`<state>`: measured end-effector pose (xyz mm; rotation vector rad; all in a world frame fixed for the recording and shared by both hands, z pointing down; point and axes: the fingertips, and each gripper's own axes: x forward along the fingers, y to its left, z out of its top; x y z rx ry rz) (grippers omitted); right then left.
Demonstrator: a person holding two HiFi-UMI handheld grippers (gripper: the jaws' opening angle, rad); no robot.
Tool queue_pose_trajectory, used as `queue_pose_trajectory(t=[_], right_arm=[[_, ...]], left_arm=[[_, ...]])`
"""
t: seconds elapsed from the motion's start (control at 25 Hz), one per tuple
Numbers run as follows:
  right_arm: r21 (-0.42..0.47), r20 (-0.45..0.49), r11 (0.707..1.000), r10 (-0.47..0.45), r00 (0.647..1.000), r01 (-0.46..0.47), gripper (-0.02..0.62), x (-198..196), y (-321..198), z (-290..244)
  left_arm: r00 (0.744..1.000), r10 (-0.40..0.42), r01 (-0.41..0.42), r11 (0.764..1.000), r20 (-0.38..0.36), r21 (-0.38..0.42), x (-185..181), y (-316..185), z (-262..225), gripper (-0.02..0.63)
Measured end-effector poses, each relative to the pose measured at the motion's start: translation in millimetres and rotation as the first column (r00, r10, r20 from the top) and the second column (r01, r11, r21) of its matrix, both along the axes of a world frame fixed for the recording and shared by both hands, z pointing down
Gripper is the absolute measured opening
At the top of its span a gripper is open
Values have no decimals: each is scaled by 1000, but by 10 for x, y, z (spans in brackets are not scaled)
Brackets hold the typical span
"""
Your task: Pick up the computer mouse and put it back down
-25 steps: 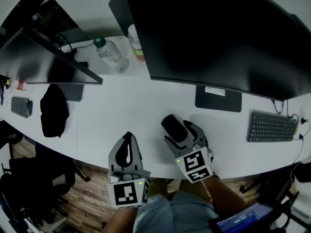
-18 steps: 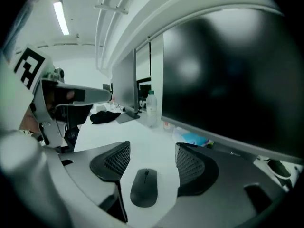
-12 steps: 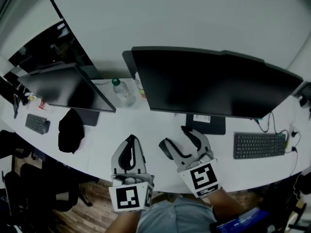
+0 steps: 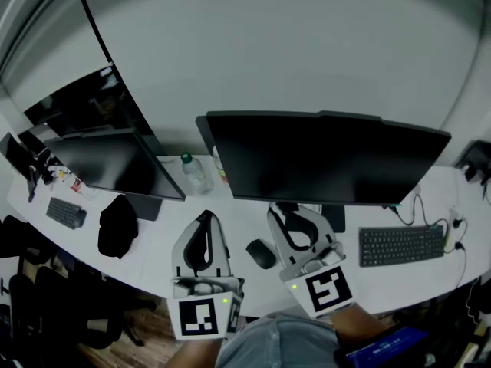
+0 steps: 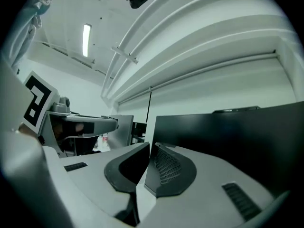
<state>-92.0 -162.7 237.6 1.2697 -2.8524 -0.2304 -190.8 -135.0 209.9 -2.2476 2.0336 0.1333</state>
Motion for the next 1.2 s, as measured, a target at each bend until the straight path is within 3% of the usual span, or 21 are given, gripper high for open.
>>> queue_pose_trajectory(t=[0.2,1.2], right_arm=[[11,10,1000,4,1000,-4,15,67,28,-40],[-9,44,1000,13,999,-12,14,173,86,23]], left_arm=[[1000,5,-5,1000,15,-1,104,-9,8,8],[999,40,-39,999,31,-19,281,56,113,8]])
